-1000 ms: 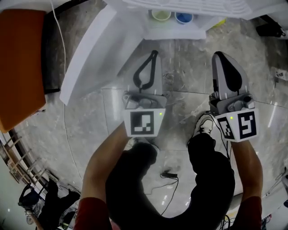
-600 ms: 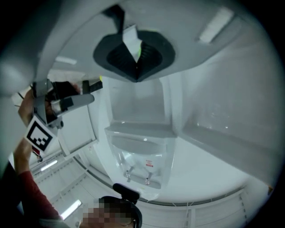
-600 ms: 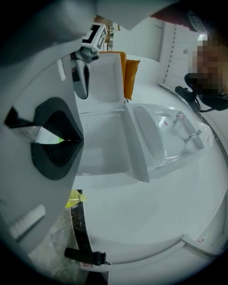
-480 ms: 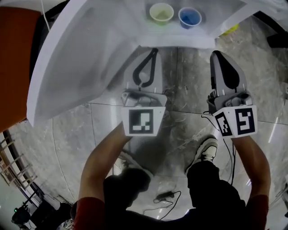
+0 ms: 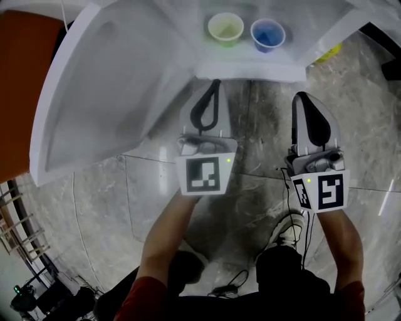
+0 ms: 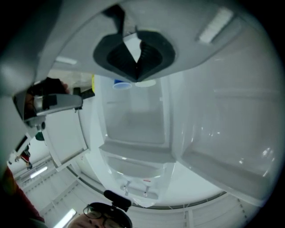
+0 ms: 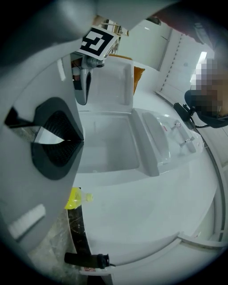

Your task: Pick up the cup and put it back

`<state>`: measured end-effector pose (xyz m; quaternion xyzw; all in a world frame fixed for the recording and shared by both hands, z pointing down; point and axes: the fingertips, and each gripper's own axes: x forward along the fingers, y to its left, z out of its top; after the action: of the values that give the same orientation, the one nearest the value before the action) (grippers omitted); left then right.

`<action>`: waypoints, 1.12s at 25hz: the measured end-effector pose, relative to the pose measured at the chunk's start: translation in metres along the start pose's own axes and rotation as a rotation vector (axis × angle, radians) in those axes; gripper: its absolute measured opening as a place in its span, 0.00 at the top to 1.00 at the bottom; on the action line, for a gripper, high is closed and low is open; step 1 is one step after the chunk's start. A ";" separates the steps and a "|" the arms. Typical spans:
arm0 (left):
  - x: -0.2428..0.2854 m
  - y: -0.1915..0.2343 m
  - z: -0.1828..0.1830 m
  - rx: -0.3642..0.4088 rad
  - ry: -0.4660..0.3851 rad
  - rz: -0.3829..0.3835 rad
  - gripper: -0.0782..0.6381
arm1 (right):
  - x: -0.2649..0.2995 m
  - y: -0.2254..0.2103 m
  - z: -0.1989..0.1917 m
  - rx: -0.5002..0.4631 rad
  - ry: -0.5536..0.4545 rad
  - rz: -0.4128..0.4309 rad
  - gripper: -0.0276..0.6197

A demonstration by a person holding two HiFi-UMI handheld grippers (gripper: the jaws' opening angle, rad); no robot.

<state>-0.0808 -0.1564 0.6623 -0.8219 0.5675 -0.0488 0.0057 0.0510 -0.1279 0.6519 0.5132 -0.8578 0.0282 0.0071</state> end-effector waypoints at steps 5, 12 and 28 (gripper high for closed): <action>-0.005 -0.010 -0.005 0.041 0.014 -0.023 0.89 | 0.003 0.003 -0.004 -0.012 0.002 -0.004 0.96; -0.005 -0.009 -0.015 0.012 0.023 -0.002 0.89 | -0.001 0.000 -0.006 0.011 0.000 -0.014 0.96; 0.026 0.009 -0.026 -0.076 0.059 0.052 0.85 | 0.008 -0.001 -0.012 0.037 -0.001 -0.002 0.96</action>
<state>-0.0819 -0.1829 0.6893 -0.8046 0.5902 -0.0513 -0.0409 0.0475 -0.1350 0.6644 0.5139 -0.8567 0.0440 -0.0028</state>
